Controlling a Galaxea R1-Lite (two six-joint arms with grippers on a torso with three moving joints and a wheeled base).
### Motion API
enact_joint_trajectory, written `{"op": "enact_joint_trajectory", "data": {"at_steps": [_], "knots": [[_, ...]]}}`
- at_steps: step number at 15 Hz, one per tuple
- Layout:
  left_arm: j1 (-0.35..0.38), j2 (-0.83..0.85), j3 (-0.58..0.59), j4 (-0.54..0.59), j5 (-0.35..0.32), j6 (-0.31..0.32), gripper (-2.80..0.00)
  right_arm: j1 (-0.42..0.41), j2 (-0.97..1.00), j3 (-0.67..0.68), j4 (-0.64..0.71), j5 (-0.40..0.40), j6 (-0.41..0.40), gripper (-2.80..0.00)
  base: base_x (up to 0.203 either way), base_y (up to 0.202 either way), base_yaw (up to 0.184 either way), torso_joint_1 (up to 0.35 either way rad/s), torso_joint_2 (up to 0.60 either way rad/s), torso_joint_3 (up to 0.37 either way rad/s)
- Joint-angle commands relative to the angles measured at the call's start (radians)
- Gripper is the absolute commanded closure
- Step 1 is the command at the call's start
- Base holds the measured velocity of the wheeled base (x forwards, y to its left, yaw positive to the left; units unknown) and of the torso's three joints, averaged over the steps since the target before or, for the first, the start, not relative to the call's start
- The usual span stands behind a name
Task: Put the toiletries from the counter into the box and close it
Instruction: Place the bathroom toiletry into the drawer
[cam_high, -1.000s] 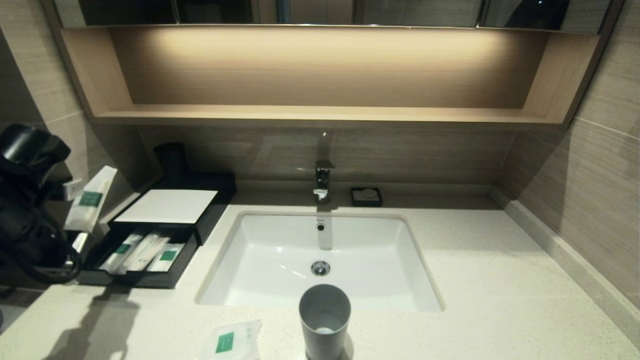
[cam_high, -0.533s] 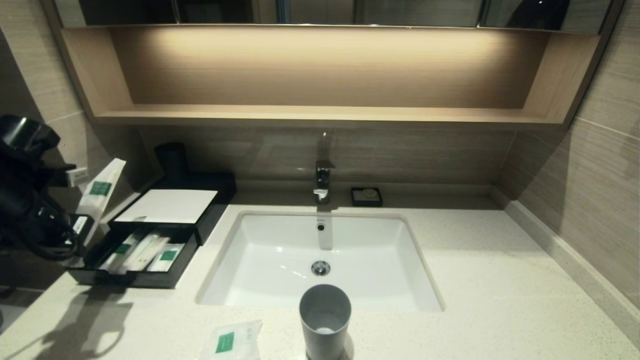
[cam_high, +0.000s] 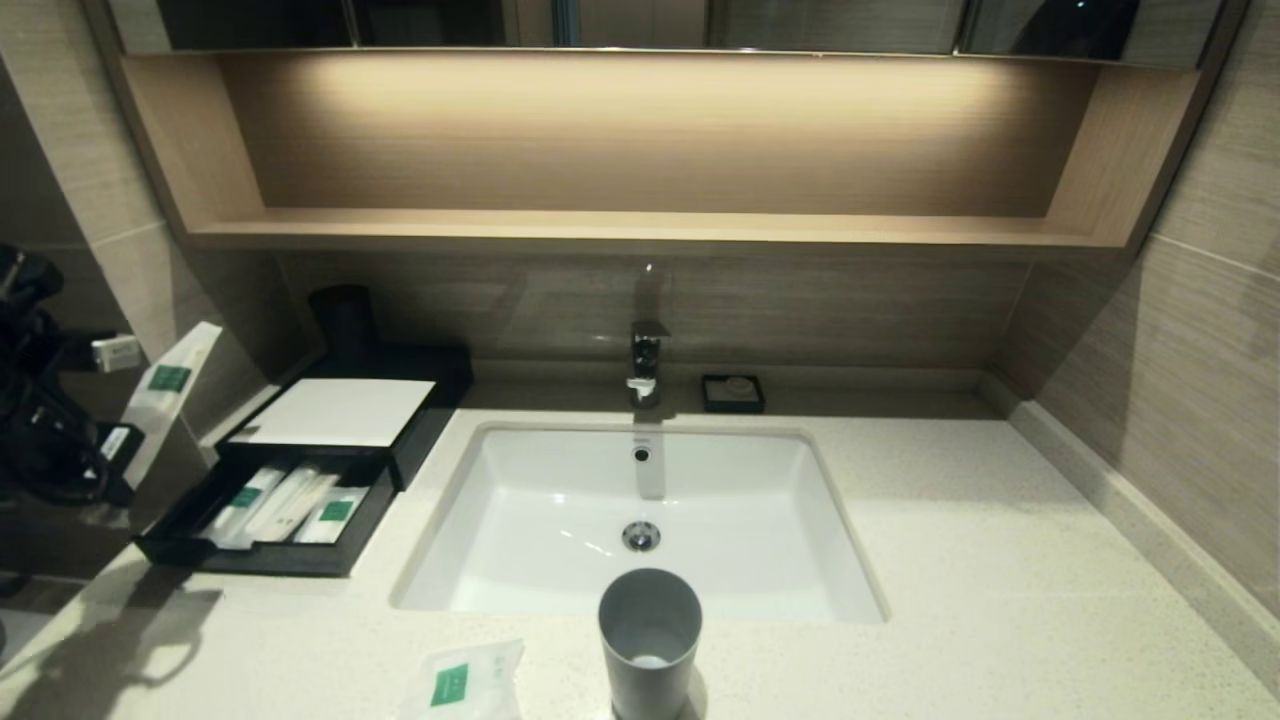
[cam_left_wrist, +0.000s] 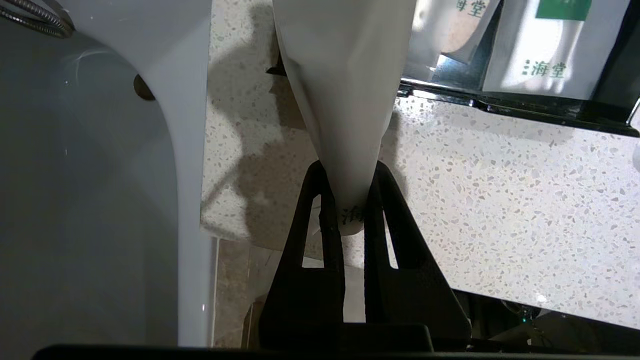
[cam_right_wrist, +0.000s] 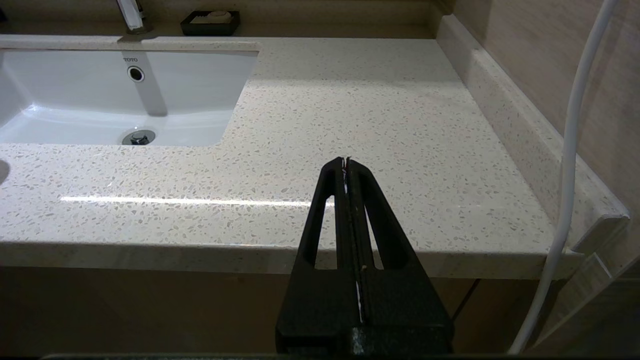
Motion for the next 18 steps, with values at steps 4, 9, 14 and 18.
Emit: {"op": "enact_joint_trajectory", "data": {"at_steps": [4,9,14,18], "knots": [[0.011,0.123,-0.266,0.314,-0.004,0.008,0.00,0.000,0.001,0.002,0.000,0.000,0.000,0.00,0.000,0.000,0.000,0.000,0.00,0.000],[0.010,0.176,-0.390,0.531,-0.031,0.057,0.00,0.000,0.001,0.002,0.000,0.000,0.000,0.00,0.000,0.000,0.000,0.000,0.00,0.000],[0.010,0.256,-0.402,0.555,-0.033,0.060,0.00,0.000,0.001,0.002,0.000,0.000,0.000,0.00,0.000,0.000,0.000,0.000,0.00,0.000],[-0.004,0.310,-0.408,0.549,-0.036,0.045,0.00,0.000,0.001,0.002,0.000,0.000,0.000,0.00,0.000,0.000,0.000,0.000,0.00,0.000]]}}
